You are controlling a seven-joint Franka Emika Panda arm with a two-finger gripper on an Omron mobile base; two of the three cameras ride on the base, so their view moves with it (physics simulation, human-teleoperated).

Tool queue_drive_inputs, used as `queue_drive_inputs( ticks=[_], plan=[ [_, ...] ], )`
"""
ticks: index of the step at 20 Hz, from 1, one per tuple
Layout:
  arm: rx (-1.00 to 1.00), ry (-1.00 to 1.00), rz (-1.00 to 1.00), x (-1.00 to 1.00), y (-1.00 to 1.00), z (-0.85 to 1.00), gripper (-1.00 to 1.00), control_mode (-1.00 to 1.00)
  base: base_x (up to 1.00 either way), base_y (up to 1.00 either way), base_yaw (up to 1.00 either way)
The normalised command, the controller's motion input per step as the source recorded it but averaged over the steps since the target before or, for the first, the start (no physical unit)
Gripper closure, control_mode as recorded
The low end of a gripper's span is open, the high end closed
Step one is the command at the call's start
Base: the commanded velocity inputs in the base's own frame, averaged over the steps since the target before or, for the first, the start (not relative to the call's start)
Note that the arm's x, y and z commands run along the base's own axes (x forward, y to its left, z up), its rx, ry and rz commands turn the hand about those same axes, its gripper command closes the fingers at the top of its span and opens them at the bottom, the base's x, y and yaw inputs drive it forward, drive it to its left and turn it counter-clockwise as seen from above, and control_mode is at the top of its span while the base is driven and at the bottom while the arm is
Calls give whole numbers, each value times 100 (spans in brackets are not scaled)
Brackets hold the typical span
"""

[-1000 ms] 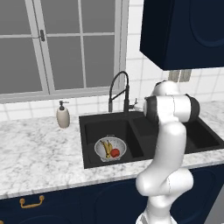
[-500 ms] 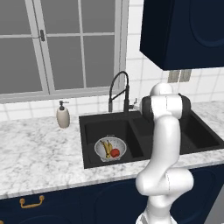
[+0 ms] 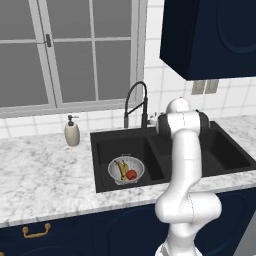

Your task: Put the colander in the sink, put the banana, apple, banana in the colander, and turn on the sink faucet and pour water over the colander.

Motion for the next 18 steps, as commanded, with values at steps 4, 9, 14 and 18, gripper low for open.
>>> queue_drive_inputs(
  ticks=[4, 9, 14, 18],
  plan=[
    [0, 0, -4, 46, 7, -19, -100, -100, 0, 0, 0],
    [0, 0, -4, 38, 7, -17, -100, -100, 0, 0, 0],
    [0, 0, -1, 29, 17, -13, -100, -100, 0, 0, 0],
    [0, -3, 0, 13, 20, -10, -100, -100, 0, 0, 0]
  ],
)
